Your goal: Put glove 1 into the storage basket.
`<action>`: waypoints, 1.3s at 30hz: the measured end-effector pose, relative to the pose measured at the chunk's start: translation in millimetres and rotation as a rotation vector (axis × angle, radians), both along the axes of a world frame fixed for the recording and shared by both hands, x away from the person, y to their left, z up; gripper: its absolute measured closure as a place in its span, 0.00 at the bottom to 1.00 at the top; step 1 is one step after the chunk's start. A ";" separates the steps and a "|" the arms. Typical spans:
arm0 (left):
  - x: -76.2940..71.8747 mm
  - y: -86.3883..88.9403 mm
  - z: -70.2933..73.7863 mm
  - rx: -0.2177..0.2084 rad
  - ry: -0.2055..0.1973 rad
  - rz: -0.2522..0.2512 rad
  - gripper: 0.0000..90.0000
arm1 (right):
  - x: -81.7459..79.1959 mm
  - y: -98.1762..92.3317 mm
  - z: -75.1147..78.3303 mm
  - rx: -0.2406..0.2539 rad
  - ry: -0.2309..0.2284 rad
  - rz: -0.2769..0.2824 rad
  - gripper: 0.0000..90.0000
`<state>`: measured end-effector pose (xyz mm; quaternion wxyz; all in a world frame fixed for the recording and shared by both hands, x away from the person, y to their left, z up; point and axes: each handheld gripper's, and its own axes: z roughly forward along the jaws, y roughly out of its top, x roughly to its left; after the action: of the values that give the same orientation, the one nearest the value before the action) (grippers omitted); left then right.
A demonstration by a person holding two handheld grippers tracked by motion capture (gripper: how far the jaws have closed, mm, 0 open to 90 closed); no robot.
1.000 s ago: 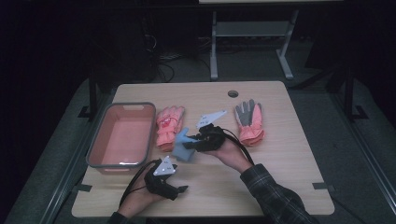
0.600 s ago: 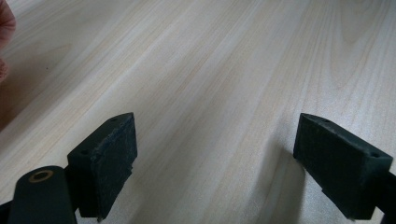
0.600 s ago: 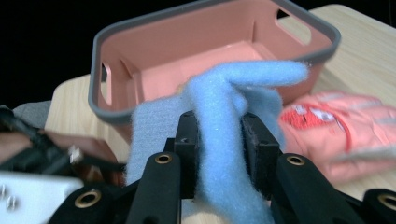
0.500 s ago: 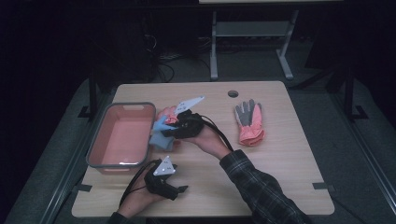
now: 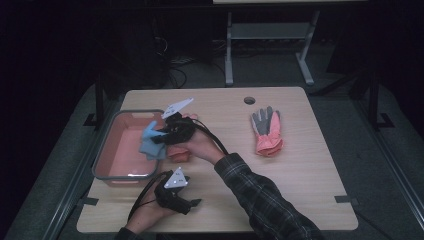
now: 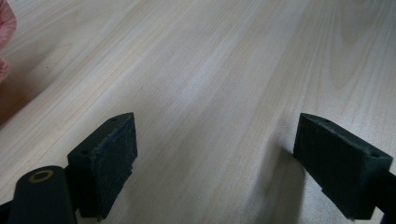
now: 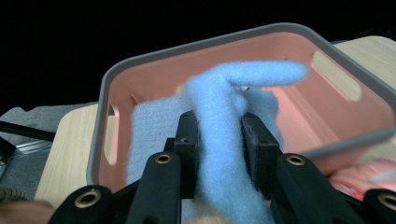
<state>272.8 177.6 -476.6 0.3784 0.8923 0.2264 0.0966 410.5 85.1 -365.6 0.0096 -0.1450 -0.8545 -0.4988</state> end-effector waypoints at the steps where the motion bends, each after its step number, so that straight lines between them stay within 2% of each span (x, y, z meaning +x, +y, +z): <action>1: 0.0 -0.2 -0.2 -0.002 0.000 0.001 0.14 | 0.5 3.5 -0.3 -0.003 -0.002 0.002 0.79; 13: -0.7 -0.6 -0.3 -0.010 0.004 0.006 0.14 | 4.2 45.5 -10.8 -0.040 -0.001 0.065 0.78; 14: -1.1 -1.2 -0.9 -0.021 0.009 0.012 0.14 | 4.9 48.4 -11.9 -0.044 0.005 0.068 0.78; 17: -1.5 -1.3 -0.9 -0.022 0.012 0.015 0.14 | 6.9 53.6 -15.3 -0.047 0.010 0.074 0.78; 21: -1.2 -1.0 -0.7 -0.018 0.005 0.011 0.14 | 10.2 64.8 -26.7 -0.090 0.025 0.089 0.76; 25: -1.7 -1.0 -0.8 -0.019 0.007 0.013 0.14 | 9.9 67.6 -32.1 -0.108 0.030 0.093 0.75; 28: -1.7 -1.0 -0.5 -0.017 0.006 0.014 0.14 | 8.4 69.0 -37.5 -0.118 0.057 0.092 0.73; 34: -1.9 -1.1 -0.6 -0.019 0.008 0.015 0.14 | 7.2 68.3 -37.3 -0.129 0.048 0.093 0.70; 39: -1.8 -1.0 -0.5 -0.017 0.006 0.014 0.14 | 8.1 67.5 -37.6 -0.124 0.056 0.089 0.61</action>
<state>271.0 176.7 -477.1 0.3847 0.8877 0.2346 0.0945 418.6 152.6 -403.2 0.0466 -0.1213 -0.8887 -0.4397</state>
